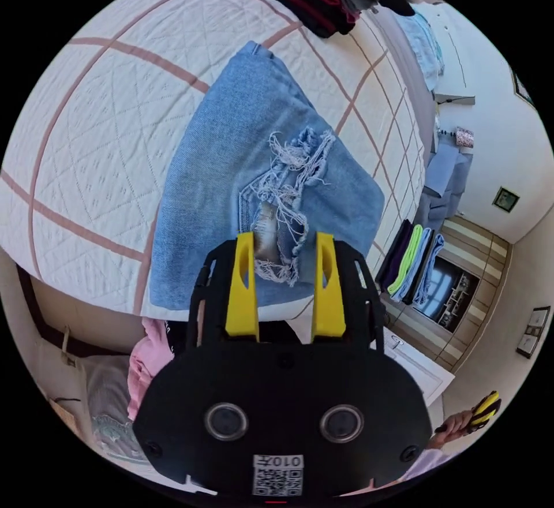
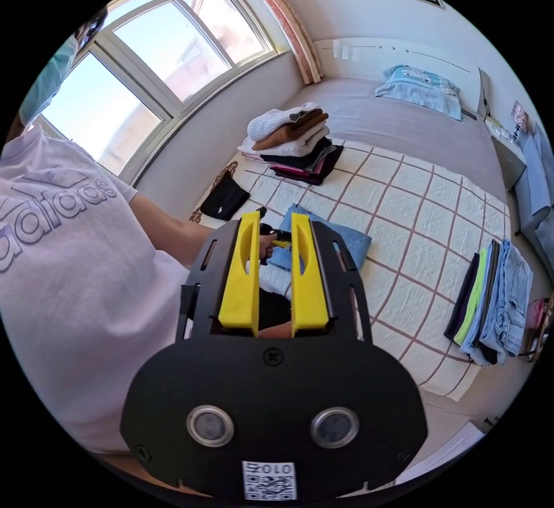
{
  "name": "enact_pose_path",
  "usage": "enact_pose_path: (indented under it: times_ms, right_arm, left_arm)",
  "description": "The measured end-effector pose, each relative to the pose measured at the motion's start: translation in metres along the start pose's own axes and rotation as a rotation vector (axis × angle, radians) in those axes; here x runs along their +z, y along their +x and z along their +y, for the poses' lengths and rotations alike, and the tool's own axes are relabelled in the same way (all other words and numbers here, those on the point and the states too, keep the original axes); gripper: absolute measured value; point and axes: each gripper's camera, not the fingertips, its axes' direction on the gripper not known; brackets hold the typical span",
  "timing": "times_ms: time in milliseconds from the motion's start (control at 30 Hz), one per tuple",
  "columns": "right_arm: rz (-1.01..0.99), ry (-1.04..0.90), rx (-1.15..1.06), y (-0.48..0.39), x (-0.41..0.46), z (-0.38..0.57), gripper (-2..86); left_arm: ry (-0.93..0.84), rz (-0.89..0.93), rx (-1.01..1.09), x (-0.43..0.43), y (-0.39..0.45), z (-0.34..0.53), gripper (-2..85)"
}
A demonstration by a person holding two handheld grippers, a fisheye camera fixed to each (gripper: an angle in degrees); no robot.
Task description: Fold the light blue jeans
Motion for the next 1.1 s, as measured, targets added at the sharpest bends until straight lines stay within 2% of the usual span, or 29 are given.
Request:
enact_pose_path:
  times_ms: [67,167,300,367,567,667,733,800,933,1000,1033,1100]
  right_arm:
    - [-0.024,-0.007,-0.018,0.015,0.008,-0.014,8.5]
    - [-0.07,0.009,-0.035,0.044,0.023,-0.034,8.0]
    - [-0.056,-0.009,-0.047,0.083,0.058,-0.06,10.3]
    - [-0.032,-0.027,-0.09,0.092,0.078,-0.073,12.3]
    - [-0.021,-0.181,-0.271,0.098,0.183,-0.132,16.5]
    - [-0.03,-0.261,-0.345,0.087,0.247,-0.157,15.8]
    - [0.029,-0.291,-0.364,0.085,0.29,-0.171,12.1]
    - [0.063,-0.26,-0.286,0.099,0.304,-0.18,8.9]
    - [0.068,-0.297,-0.021,0.165,0.311,-0.18,7.2]
    - [0.065,-0.29,0.093,0.194,0.304,-0.17,6.9]
    - [0.056,-0.281,0.179,0.21,0.299,-0.164,6.8]
    - [0.047,-0.282,0.274,0.225,0.298,-0.155,6.7]
  left_arm:
    - [-0.042,-0.05,-0.003,-0.004,0.024,0.007,8.7]
    - [0.054,-0.08,0.043,-0.024,0.069,0.028,5.4]
    - [0.25,0.209,0.156,-0.066,0.133,0.07,2.3]
    - [0.277,0.243,0.256,-0.081,0.175,0.091,1.5]
    - [0.272,0.232,0.425,-0.113,0.303,0.149,0.8]
    - [0.243,0.233,0.473,-0.124,0.362,0.168,1.1]
    - [0.211,0.214,0.504,-0.127,0.399,0.178,1.6]
    - [0.185,0.143,0.583,-0.128,0.447,0.189,2.9]
    - [0.279,0.045,0.738,-0.153,0.485,0.212,6.0]
    - [0.302,-0.233,0.781,-0.155,0.486,0.222,8.6]
    - [0.292,-0.312,0.787,-0.151,0.484,0.223,9.2]
    - [0.191,-0.525,0.783,-0.13,0.471,0.218,11.5]
